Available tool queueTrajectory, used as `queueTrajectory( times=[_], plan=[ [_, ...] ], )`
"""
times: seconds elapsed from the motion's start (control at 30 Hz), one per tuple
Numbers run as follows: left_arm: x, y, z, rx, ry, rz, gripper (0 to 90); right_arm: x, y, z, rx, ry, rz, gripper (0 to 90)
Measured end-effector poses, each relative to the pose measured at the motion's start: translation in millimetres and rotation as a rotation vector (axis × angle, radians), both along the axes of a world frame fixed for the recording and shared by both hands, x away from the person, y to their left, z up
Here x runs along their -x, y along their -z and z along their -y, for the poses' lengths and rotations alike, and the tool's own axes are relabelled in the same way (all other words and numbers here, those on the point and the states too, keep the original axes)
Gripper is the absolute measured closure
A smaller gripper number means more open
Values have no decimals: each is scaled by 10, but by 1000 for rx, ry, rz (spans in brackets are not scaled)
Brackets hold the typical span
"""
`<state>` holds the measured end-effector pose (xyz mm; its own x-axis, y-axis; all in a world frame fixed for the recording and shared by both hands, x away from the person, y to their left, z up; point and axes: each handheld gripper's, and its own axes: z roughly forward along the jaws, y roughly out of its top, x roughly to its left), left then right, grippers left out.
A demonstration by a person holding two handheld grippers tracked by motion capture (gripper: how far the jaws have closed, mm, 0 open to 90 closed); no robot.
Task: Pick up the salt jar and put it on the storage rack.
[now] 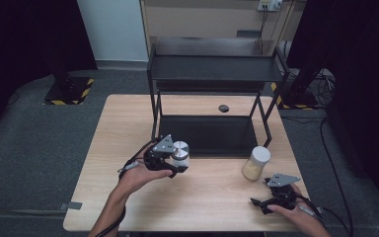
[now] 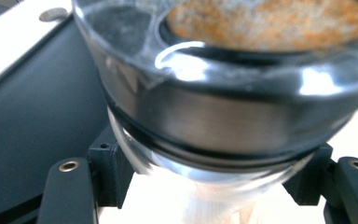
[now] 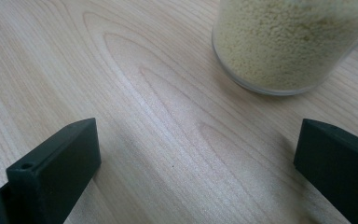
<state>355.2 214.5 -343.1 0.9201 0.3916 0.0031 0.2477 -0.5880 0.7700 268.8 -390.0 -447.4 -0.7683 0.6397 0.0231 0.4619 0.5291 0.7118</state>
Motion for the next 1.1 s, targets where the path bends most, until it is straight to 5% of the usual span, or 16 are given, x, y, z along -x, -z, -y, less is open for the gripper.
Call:
queueTrajectory(
  times=[0.33, 0.63, 1.1],
  plan=[
    [-278, -350, -21, 31, 22, 24, 300, -1, 0, 1, 0, -1, 0, 13],
    [-476, -699, 30, 2, 54, 37, 300, -7, -1, 1, 0, -3, -1, 13],
    [-745, -1436, 155, -9, 102, 61, 300, -7, 1, 4, 0, -4, 0, 13]
  ],
)
